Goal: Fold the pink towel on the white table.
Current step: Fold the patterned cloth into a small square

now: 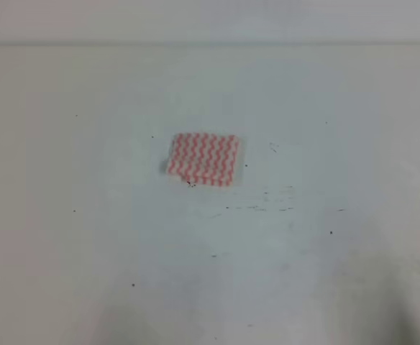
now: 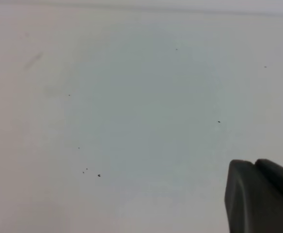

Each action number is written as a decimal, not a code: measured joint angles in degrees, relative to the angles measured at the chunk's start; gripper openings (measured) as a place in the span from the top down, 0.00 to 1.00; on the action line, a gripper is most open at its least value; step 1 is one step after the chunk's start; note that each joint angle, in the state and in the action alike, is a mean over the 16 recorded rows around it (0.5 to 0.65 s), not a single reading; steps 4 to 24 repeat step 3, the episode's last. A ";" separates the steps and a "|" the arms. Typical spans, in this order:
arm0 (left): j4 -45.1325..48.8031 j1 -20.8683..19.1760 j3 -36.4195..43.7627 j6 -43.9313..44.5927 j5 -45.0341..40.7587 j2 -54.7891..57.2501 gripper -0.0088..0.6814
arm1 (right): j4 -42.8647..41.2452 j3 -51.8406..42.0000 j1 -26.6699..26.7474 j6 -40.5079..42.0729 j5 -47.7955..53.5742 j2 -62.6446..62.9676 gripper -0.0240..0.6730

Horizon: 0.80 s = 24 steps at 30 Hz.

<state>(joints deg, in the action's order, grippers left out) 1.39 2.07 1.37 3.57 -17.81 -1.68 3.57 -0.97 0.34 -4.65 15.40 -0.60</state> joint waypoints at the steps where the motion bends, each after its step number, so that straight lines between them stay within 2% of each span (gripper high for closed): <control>1: 0.00 -0.03 -0.01 0.00 0.06 0.02 0.99 | 0.01 0.04 0.00 0.00 0.03 0.04 0.99; 24: 0.00 -0.03 -0.04 -0.02 0.04 0.06 0.99 | 0.01 0.03 0.00 0.00 0.00 0.03 0.99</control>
